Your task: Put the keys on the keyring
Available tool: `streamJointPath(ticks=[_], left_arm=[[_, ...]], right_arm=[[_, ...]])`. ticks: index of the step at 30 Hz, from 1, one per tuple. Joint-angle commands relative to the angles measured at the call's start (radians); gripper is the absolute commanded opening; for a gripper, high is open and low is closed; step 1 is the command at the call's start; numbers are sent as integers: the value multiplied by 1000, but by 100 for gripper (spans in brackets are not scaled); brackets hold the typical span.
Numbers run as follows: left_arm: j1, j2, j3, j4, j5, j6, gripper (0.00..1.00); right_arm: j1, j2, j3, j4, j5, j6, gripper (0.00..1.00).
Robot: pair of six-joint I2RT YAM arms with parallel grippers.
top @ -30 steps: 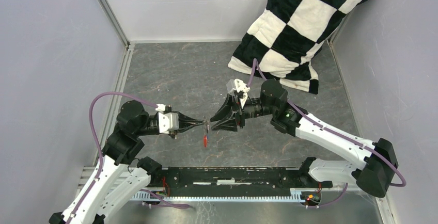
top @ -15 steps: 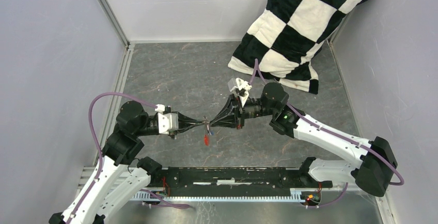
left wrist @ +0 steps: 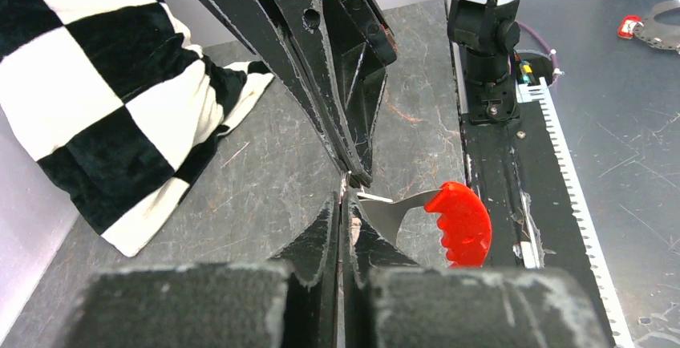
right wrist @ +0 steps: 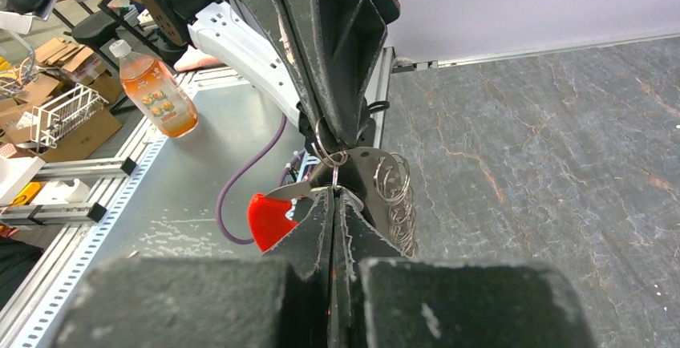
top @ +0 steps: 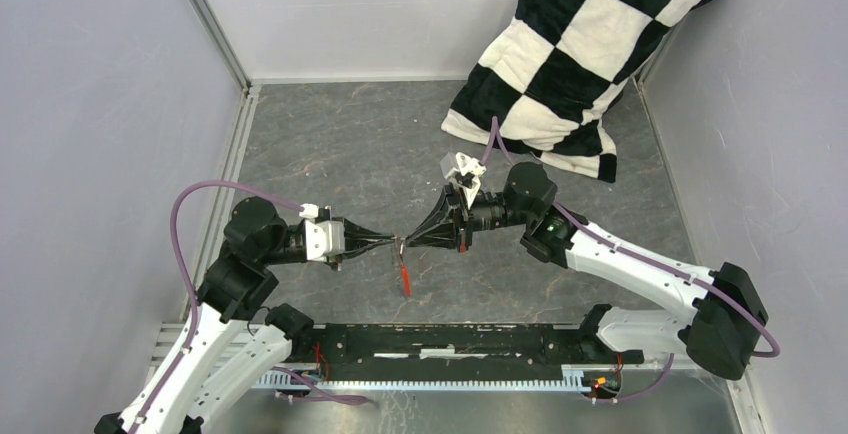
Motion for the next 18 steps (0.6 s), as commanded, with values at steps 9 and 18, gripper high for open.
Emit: streamJointPath(ticks=[9, 18], left_arm=[[1, -10, 6, 73, 7, -18, 2], [1, -2, 16, 57, 24, -15, 2]], right_arm=[[-1, 23, 17, 26, -34, 5, 27], [-13, -26, 171, -232, 27, -265, 51]])
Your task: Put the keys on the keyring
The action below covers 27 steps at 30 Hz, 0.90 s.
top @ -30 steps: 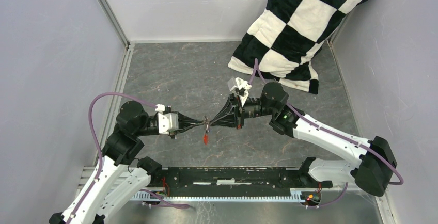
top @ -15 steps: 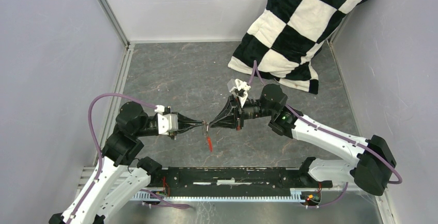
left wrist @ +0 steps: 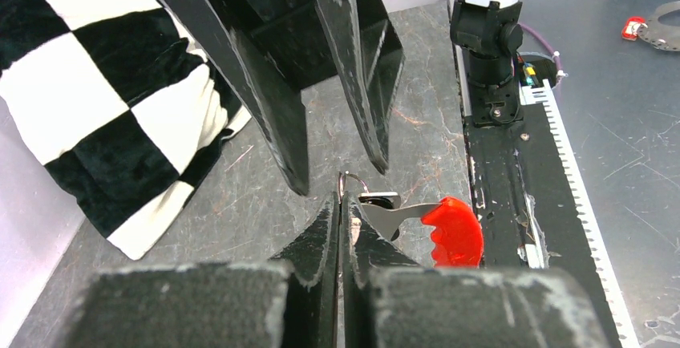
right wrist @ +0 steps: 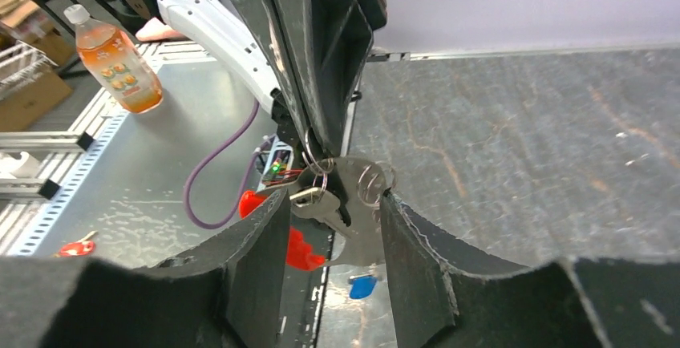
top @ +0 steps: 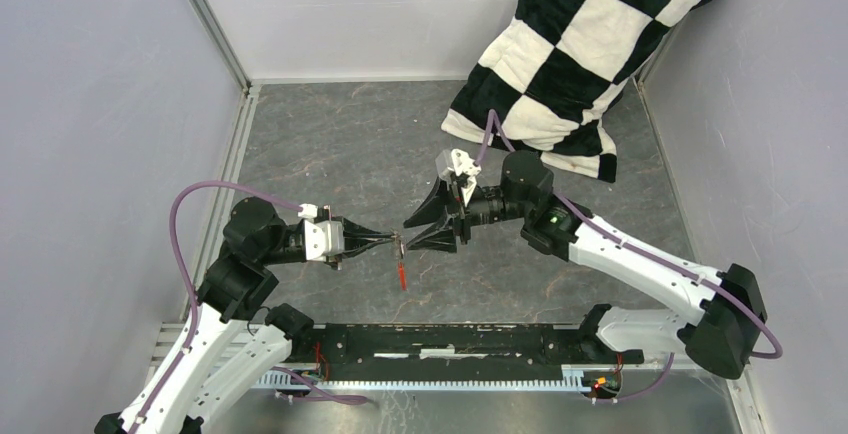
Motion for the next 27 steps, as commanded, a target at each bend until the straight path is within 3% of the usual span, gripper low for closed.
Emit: streamJointPath(ticks=[1, 15, 27], left_arm=[[1, 0, 19, 42, 26, -15, 2], [1, 5, 23, 45, 24, -10, 2], [1, -1, 30, 53, 17, -19, 2]], right_arm=[[-10, -39, 93, -61, 16, -122, 52], [-6, 21, 62, 146, -71, 28, 44], [7, 44, 41, 151, -83, 28, 36]])
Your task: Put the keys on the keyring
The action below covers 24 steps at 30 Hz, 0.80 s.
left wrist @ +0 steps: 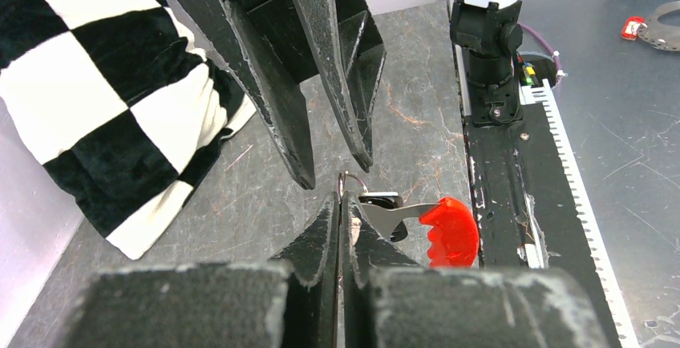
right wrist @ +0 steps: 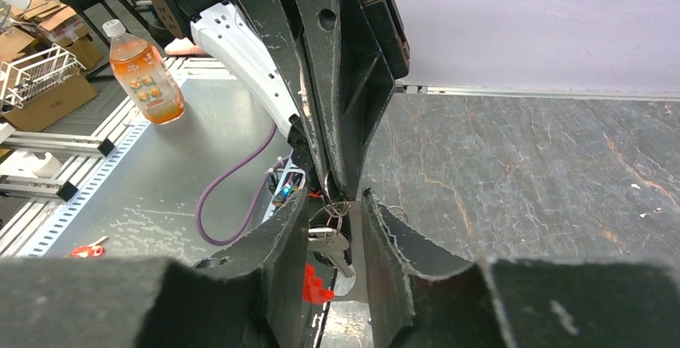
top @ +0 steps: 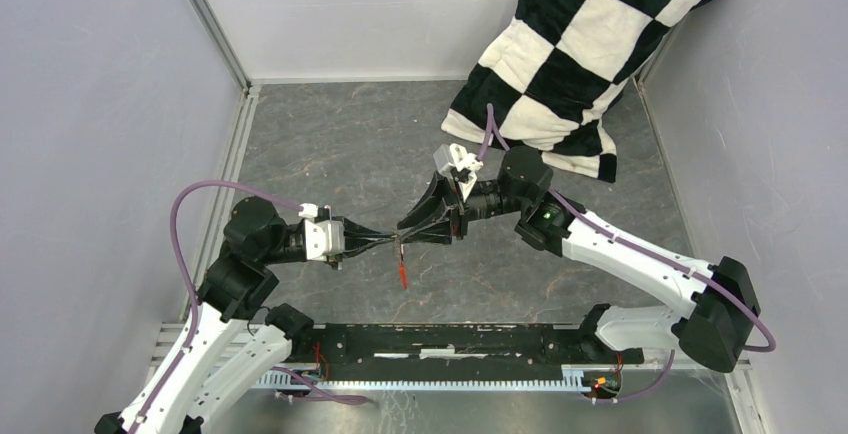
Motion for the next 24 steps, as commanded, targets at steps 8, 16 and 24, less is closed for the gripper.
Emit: streamJointPath(ticks=[8, 16, 24], left_arm=[[1, -5, 28, 57, 15, -27, 2], [1, -10, 27, 49, 17, -32, 2], [1, 27, 49, -147, 12, 109, 39]], right_arm=[[14, 17, -3, 51, -14, 8, 24], [22, 19, 6, 29, -3, -19, 1], [27, 2, 120, -325, 92, -216, 0]])
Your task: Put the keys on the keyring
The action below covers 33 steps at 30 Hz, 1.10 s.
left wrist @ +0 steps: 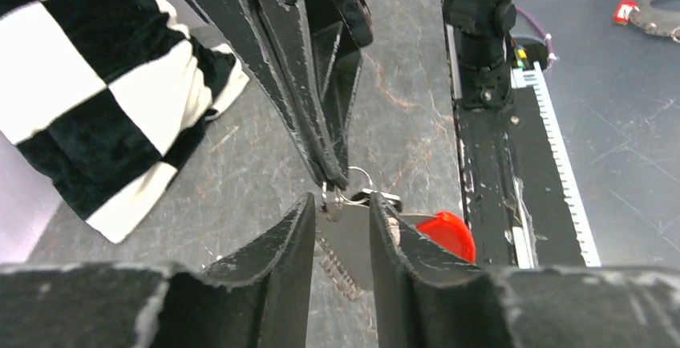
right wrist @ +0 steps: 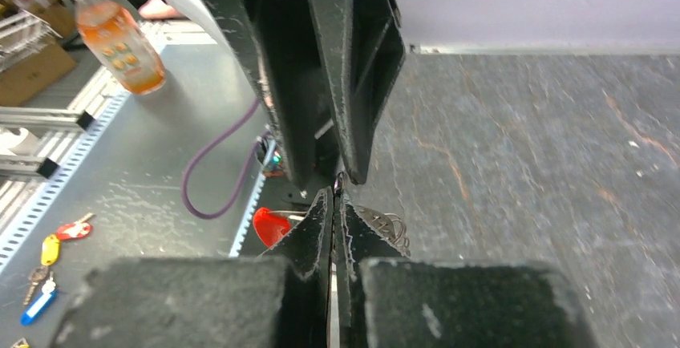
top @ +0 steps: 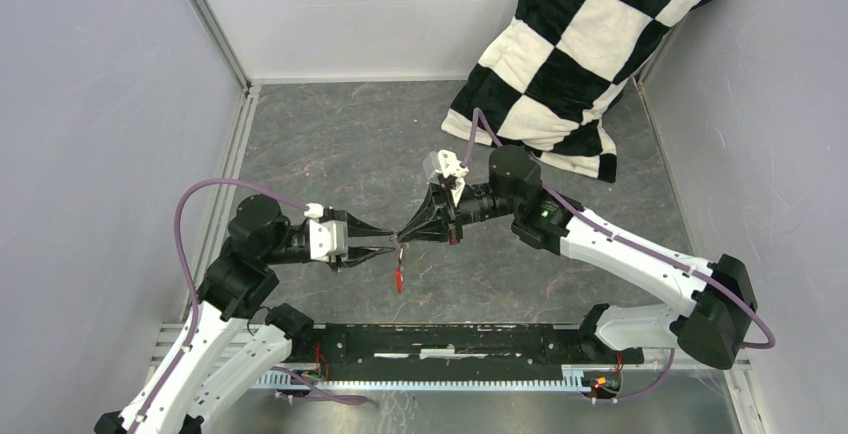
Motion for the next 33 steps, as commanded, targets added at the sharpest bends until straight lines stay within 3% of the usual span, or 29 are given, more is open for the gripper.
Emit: streamJointPath(ticks=[1, 5, 10, 17, 25, 30, 33], left_arm=[[1, 30, 50, -114, 19, 96, 41], [1, 65, 73, -184, 59, 148, 43], [1, 132, 106, -230, 42, 176, 37], [1, 135, 128, -247, 43, 197, 31], [1, 137, 137, -316, 40, 268, 29], [1, 135, 147, -315, 9, 310, 21], [1, 137, 148, -317, 11, 332, 11]], right_arm=[[11, -14, 106, -242, 80, -159, 0], [50, 11, 212, -471, 180, -278, 0], [107, 87, 373, -690, 290, -375, 0], [169, 180, 546, -899, 436, -444, 0], [202, 246, 673, -1020, 513, -473, 0], [212, 255, 685, -1029, 526, -472, 0], [216, 258, 691, -1028, 526, -470, 0]])
